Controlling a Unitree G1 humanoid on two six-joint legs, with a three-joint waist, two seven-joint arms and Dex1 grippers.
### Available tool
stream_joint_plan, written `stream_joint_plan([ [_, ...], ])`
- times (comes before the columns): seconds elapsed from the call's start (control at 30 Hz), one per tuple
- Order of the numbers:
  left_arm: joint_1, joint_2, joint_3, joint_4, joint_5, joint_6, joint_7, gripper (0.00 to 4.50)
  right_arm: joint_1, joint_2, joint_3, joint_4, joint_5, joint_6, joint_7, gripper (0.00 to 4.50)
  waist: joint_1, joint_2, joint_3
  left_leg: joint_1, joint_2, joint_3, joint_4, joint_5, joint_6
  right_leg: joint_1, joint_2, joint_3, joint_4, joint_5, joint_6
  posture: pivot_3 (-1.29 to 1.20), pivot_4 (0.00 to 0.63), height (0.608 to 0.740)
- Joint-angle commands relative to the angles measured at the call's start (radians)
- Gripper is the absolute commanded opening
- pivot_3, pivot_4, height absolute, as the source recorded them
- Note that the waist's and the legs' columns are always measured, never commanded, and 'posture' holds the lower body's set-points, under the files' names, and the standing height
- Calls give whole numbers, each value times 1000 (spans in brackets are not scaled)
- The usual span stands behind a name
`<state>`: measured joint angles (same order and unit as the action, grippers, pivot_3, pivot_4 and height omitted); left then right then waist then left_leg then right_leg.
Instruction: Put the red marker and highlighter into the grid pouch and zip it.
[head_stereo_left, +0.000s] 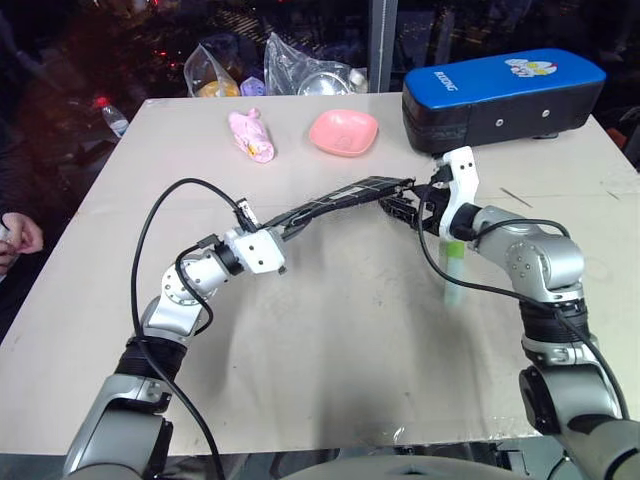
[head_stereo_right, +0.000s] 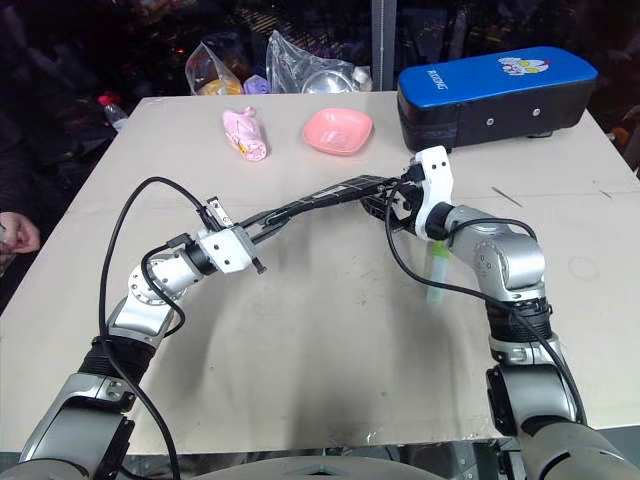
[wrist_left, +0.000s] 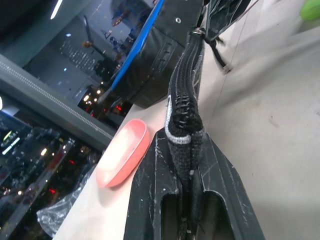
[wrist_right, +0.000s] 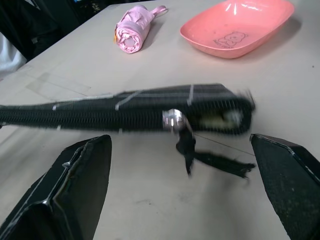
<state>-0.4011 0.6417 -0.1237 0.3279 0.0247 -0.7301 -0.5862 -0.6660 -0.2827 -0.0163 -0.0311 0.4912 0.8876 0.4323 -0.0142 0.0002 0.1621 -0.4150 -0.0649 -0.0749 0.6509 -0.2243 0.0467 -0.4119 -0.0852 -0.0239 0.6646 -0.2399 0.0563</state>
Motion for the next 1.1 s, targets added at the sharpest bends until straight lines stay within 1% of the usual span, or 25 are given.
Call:
stream_joint_plan([
  [0.03, 0, -4, 30, -3, 1, -29, 11, 0, -39, 14, -5, 7, -11, -38, 1, 2754, -1, 0, 0, 0, 0, 0, 0, 0, 0, 0, 0, 0, 0, 0, 0, 0, 150, 734],
  [0.07, 0, -6, 29, -2, 4, -31, 11, 0, -41, 15, -5, 15, -17, -45, 1, 2258, -1, 0, 0, 0, 0, 0, 0, 0, 0, 0, 0, 0, 0, 0, 0, 0, 150, 734],
  [0.1, 1, -9, 29, -2, 6, -32, 12, 0, -43, 14, -3, 20, -22, -50, 4, 1582, -1, 0, 0, 0, 0, 0, 0, 0, 0, 0, 0, 0, 0, 0, 0, 0, 150, 734],
  [0.13, 1, -11, 28, -1, 7, -33, 13, 0, -43, 13, -2, 23, -25, -53, 6, 1240, -1, 0, 0, 0, 0, 0, 0, 0, 0, 0, 0, 0, 0, 0, 0, 0, 150, 734],
  [0.17, 1, -14, 26, 1, 10, -35, 14, 0, -43, 9, 2, 22, -31, -58, 9, 799, 0, 0, 0, 0, 0, 0, 0, 0, 0, 0, 0, 0, 0, 0, 0, 0, 150, 734],
  [0.2, 2, -17, 25, 2, 13, -36, 15, 0, -43, 5, 8, 20, -36, -63, 15, 255, 0, 0, 0, 0, 0, 0, 0, 0, 0, 0, 0, 0, 0, 0, 0, 0, 150, 734],
  [0.23, 2, -19, 24, 2, 15, -37, 15, 0, -43, 0, 14, 18, -42, -68, 20, 112, 0, 0, 0, 0, 0, 0, 0, 0, 0, 0, 0, 0, 0, 0, 0, 0, 150, 734],
  [0.27, 2, -23, 21, 3, 18, -37, 16, 0, -45, -10, 27, 15, -56, -78, 27, 112, 0, 0, 0, 0, 0, 0, 0, 0, 0, 0, 0, 0, 0, 0, 0, 0, 150, 734],
  [0.4, -4, -43, 8, 6, 45, -38, 22, 0, -46, -93, 148, -9, -158, -151, 105, 112, 0, 0, 0, 0, 0, 0, 0, 0, 0, 0, 0, -2, 0, 0, 0, 0, 150, 734],
  [0.53, -9, -66, -9, 2, 88, -36, 32, 0, -41, -145, 232, -36, -219, -194, 168, 112, -1, 0, 0, 0, 0, 0, 0, 0, 0, -1, 0, -2, 0, 0, 0, 0, 150, 734],
  [0.77, -17, -86, -41, 14, 155, -52, 38, 0, -42, -172, 302, -30, -298, -266, 237, 112, 0, 0, 0, 0, 0, 0, 0, 0, 0, 0, 0, -2, 0, 0, 0, 0, 150, 734],
  [1.0, -31, -110, -58, 31, 170, -41, 41, 0, -52, -203, 378, -104, -341, -290, 354, 112, 1, 0, 0, 0, 0, 0, 0, 0, 0, -1, 0, -2, 0, 0, 0, 0, 150, 734],
  [1.1, -40, -125, -54, 29, 164, -34, 43, 0, -48, -201, 389, -131, -348, -276, 374, 112, 1, 0, 0, 0, 0, 0, 0, 0, 0, 0, 0, -2, 0, 0, 0, 0, 150, 734],
])
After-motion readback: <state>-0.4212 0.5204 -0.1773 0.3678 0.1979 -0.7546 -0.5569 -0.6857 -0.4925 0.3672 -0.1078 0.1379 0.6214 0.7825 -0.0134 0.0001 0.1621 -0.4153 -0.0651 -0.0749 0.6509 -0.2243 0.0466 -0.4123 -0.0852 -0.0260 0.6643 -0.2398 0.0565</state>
